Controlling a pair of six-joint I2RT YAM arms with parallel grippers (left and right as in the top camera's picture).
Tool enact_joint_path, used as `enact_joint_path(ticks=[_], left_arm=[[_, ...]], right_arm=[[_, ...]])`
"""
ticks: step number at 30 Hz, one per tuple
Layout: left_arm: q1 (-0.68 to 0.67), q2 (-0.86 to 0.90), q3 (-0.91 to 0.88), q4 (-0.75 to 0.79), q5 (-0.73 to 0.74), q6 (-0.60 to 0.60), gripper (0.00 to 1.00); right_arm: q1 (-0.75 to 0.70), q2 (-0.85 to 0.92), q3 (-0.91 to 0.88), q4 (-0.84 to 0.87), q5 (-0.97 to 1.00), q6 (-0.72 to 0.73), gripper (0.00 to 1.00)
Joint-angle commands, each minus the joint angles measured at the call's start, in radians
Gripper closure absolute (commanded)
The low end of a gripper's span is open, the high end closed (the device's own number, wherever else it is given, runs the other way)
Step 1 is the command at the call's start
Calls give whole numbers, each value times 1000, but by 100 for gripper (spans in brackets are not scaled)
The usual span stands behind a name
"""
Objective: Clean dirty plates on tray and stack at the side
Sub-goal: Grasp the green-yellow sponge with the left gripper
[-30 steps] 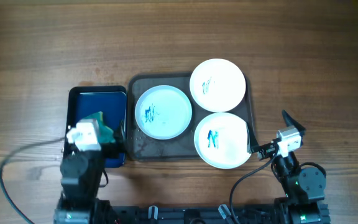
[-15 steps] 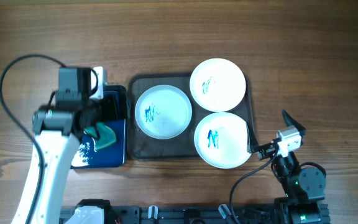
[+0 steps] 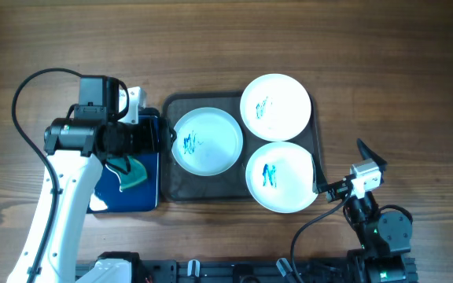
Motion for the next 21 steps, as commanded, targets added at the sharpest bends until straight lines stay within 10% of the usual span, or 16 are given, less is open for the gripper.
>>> enact_joint_path(ticks=[1, 21], left_arm=[[-4, -1, 19, 8, 27, -2, 0], [-4, -1, 19, 41, 27, -3, 0]], right_arm=[[-5, -10, -1, 5, 1, -13, 0], [-5, 11, -1, 5, -27, 117, 0]])
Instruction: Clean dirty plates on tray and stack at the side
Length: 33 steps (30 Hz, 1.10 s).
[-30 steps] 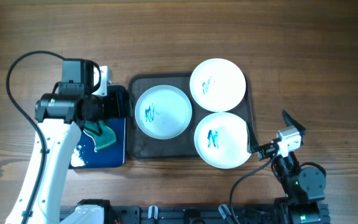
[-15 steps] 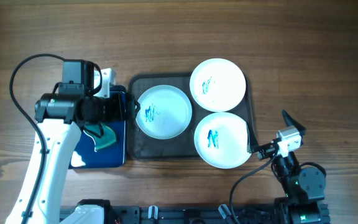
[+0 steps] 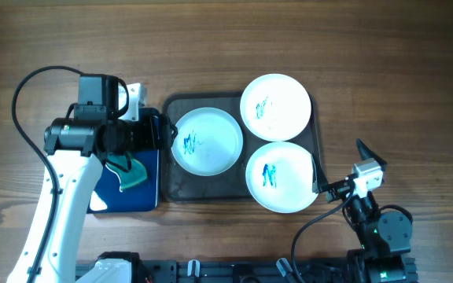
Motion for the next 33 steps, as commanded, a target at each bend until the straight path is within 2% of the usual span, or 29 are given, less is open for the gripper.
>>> enact_joint_path(ticks=[1, 7, 11, 18, 24, 27, 29, 31, 33], left_arm=[[-4, -1, 19, 3, 16, -3, 0], [-4, -1, 19, 3, 16, -3, 0], [-4, -1, 19, 3, 16, -3, 0], [-4, -1, 19, 3, 16, -3, 0], [-4, -1, 19, 3, 11, -2, 0], [-4, -1, 19, 6, -16, -2, 0], [-4, -1, 19, 8, -26, -2, 0], [-4, -1, 19, 11, -26, -2, 0], [-4, -1, 19, 11, -26, -2, 0]], right_arm=[[-5, 23, 2, 1, -43, 67, 0], [-5, 141, 77, -26, -212, 68, 0], [-5, 279, 203, -71, -256, 96, 0], [-5, 672, 598, -428, -267, 156, 0], [-4, 965, 935, -843, -258, 198, 0], [-4, 1073, 1041, -1011, -259, 225, 0], [-4, 1160, 1090, -1149, -270, 312, 0], [-4, 1197, 1092, -1212, -292, 381, 0], [-4, 1239, 1092, -1264, -319, 377, 0]])
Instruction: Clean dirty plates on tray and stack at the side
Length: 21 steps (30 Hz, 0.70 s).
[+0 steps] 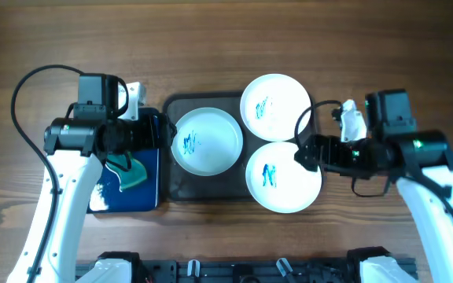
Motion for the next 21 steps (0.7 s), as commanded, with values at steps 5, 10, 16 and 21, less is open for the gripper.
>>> enact_joint_path(ticks=[5, 10, 16, 21], left_arm=[[-4, -1, 17, 3, -13, -2, 0], [-4, -1, 18, -11, -2, -2, 0], [-2, -1, 18, -124, -167, -105, 23], [-2, -1, 17, -243, -242, -215, 26]], right_arm=[[-4, 96, 21, -37, -47, 14, 0], [-4, 105, 21, -19, -47, 67, 0], [-4, 105, 21, -10, -46, 66, 0], [-4, 105, 21, -17, -47, 68, 0]])
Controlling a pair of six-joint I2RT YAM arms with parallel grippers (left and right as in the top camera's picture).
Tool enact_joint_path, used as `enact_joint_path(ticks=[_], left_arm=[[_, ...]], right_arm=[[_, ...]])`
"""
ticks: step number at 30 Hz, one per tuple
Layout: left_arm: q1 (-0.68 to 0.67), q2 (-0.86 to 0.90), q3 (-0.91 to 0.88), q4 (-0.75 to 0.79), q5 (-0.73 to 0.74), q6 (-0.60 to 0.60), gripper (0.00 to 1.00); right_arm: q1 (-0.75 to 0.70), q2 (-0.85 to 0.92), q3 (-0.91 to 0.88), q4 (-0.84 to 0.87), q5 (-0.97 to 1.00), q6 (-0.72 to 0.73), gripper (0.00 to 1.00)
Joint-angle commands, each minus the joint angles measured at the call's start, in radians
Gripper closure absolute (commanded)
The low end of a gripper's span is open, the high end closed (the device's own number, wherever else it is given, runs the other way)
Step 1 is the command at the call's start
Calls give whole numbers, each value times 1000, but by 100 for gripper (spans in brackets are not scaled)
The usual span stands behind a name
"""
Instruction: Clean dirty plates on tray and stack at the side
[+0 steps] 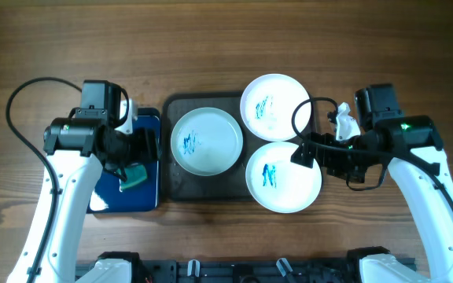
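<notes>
Three white plates marked with blue scribbles lie on a dark tray point(168, 187): one on the left point(205, 141), one at the upper right point(275, 106), one at the lower right point(283, 177). A teal sponge point(135, 176) rests on a blue mat point(104, 196) to the left of the tray. My left gripper point(142, 151) hangs over the mat just above the sponge, covering part of it, and looks open. My right gripper point(300, 153) looks open at the right rim of the lower right plate, pointing left.
The wooden table point(226, 39) extends bare behind the tray and to the right of it. Black cables loop from both arms, one beside the upper right plate point(297, 118).
My left gripper has drawn back from the tray's left edge to a spot over the sponge on the mat. The right gripper has shifted slightly left and up beside the lower right plate.
At first my left gripper hovered at the mat's right edge beside the left plate, and the right arm was folded at the table's front right. The right arm then reached the lower right plate's rim. Now the left gripper sits over the sponge. The plates have not moved.
</notes>
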Motion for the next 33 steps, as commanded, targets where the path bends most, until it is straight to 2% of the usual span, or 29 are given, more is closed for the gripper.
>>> enact_joint_path(ticks=[1, 3, 5, 9, 11, 18, 24, 27, 33], left_arm=[[-2, -1, 14, -55, -90, -154, 26], [-2, 0, 6, -50, -91, -176, 22], [0, 16, 2, -39, -100, -202, 23], [21, 89, -8, -35, -143, -299, 46], [37, 147, -9, -19, -147, -330, 41], [106, 292, -9, 108, -180, -321, 31], [195, 337, -9, 115, -192, -318, 39], [232, 365, -9, 115, -190, -279, 44], [234, 395, -9, 124, -172, -215, 49]], right_arm=[[-4, 12, 21, -6, -23, 8, 0], [-4, 12, 21, -12, -23, 8, 0], [-4, 12, 21, -15, -23, 8, 0], [-4, 12, 21, -16, -23, 7, 0], [-4, 12, 21, -21, -23, 4, 0], [-4, 12, 21, -29, -23, -3, 0], [-4, 12, 21, -29, -23, -3, 0], [-4, 12, 21, -29, -23, -3, 0], [-4, 12, 21, -26, -23, -3, 0]])
